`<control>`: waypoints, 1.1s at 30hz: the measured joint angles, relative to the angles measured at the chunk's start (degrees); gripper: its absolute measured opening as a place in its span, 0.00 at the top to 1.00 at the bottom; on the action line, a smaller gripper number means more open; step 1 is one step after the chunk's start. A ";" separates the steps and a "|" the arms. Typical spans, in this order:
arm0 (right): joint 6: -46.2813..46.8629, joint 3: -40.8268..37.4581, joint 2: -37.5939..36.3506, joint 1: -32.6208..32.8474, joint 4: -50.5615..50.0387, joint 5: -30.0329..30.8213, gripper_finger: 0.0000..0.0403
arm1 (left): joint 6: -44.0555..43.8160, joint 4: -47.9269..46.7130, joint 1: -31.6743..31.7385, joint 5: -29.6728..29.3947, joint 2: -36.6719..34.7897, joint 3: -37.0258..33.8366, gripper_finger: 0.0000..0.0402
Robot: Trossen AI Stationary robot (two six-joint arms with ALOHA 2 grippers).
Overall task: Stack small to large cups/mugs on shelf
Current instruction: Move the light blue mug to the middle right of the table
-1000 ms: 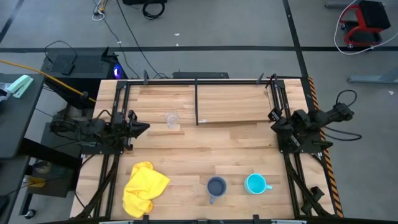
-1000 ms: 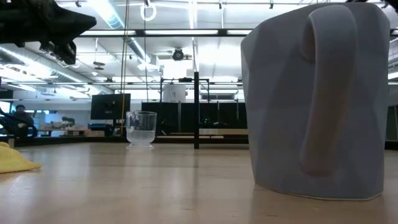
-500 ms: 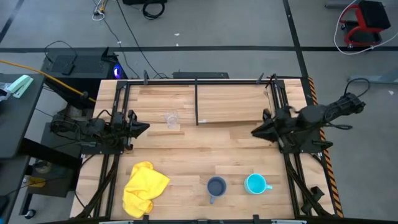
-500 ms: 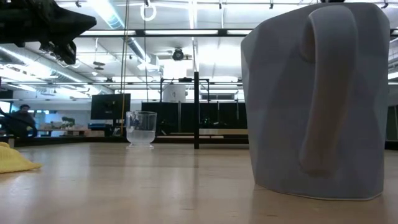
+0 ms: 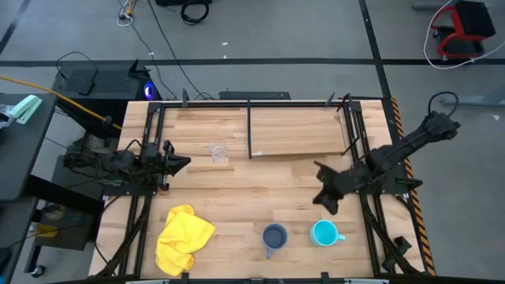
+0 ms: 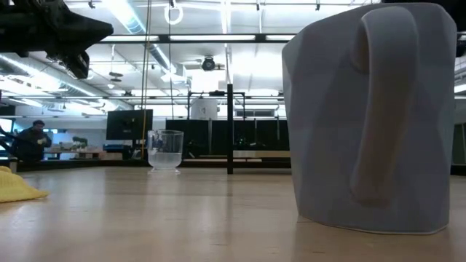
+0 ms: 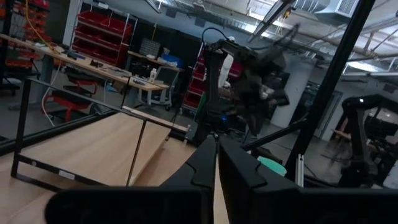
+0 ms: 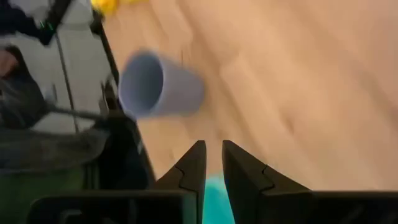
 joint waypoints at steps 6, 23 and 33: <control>11.04 0.04 3.66 7.55 -0.74 -0.37 0.85 | -0.15 -0.04 0.00 -0.01 -0.01 0.00 0.94; 30.18 0.04 9.86 17.77 -9.59 1.85 0.86 | -0.05 -0.75 0.02 -0.01 -0.01 0.00 0.94; 28.51 0.04 12.92 17.77 -9.45 1.85 0.86 | 0.05 -0.81 0.02 -0.01 -0.01 0.00 0.91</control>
